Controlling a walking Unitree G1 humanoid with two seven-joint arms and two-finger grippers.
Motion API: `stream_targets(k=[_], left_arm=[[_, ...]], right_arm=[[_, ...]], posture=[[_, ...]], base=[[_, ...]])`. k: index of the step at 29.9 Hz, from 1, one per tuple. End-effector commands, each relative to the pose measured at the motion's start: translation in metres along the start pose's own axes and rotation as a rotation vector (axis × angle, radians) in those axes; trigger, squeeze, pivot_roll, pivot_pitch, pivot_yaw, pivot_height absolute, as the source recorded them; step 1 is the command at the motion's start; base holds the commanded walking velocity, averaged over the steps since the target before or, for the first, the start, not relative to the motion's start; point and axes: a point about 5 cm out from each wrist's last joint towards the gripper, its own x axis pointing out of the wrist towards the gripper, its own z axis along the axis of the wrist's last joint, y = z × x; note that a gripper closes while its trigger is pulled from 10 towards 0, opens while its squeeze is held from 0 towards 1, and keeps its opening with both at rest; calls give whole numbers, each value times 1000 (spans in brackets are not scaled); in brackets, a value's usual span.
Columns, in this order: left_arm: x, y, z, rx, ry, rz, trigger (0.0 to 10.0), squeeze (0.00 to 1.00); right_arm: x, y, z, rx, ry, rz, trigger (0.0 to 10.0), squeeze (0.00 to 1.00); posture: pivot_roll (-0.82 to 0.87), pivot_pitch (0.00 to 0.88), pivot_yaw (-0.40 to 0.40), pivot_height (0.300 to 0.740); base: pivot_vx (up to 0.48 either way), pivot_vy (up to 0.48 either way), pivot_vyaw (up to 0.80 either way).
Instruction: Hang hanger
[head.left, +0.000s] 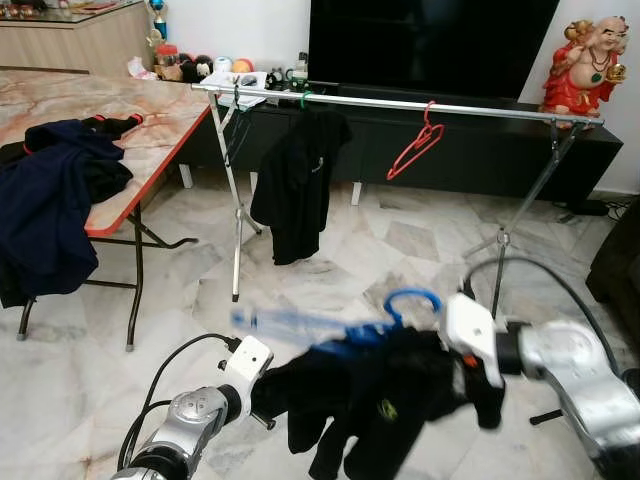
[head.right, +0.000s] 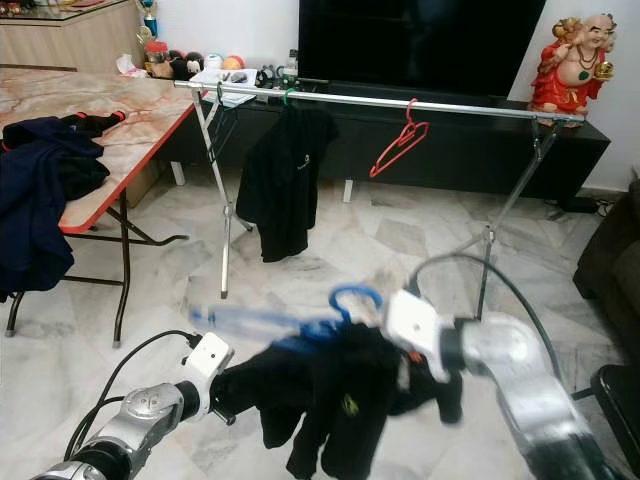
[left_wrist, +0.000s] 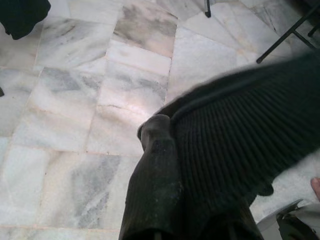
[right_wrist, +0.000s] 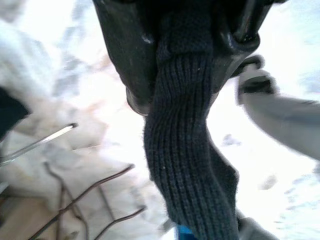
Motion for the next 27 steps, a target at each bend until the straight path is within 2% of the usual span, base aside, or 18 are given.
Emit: stream_targets(k=[1, 2, 3, 7, 9, 11, 13, 14, 18, 27], left_arm=[[-3, 2, -6, 1, 27, 8, 0, 0], [-3, 2, -6, 2, 28, 8, 0, 0], [-3, 2, -7, 5, 30, 8, 0, 0], [-3, 2, -7, 6, 31, 8, 0, 0], [-4, 3, -7, 8, 34, 8, 0, 0], [-4, 3, -7, 9, 34, 7, 0, 0], [-4, 3, -7, 10, 34, 6, 0, 0], [-4, 3, -6, 12, 35, 7, 0, 0], [-5, 4, -6, 22, 40, 3, 0, 0], [-10, 12, 0, 54, 35, -56, 0, 0]], right_arm=[[-10, 1, -4, -10, 24, 33, 0, 0], [-11, 3, -7, -5, 37, 43, 0, 0], [-16, 1, -18, -3, 108, 22, 0, 0], [-19, 0, -24, -6, 151, 12, 0, 0], [-24, -2, -33, -34, 248, -12, 0, 0], [-29, -9, -41, -51, 335, -90, 0, 0], [-31, -12, -44, -62, 362, -115, 0, 0], [-33, -13, -48, -78, 414, -131, 0, 0], [-34, -12, -58, -126, 506, -132, 0, 0], [-18, -16, -66, -188, 547, -220, 0, 0]], posture=[[-6, 37, -50, 740], [-6, 37, -49, 740], [-7, 38, -48, 740], [-8, 38, -47, 740], [-10, 39, -44, 740], [-8, 40, -42, 740], [-7, 40, -42, 740], [-7, 40, -41, 740], [-7, 40, -41, 740], [-2, 44, -39, 740]], base=[[0, 0, 0], [0, 0, 0], [0, 0, 0], [0, 0, 0], [0, 0, 0], [0, 0, 0], [0, 0, 0], [0, 0, 0], [0, 0, 0], [0, 0, 0]])
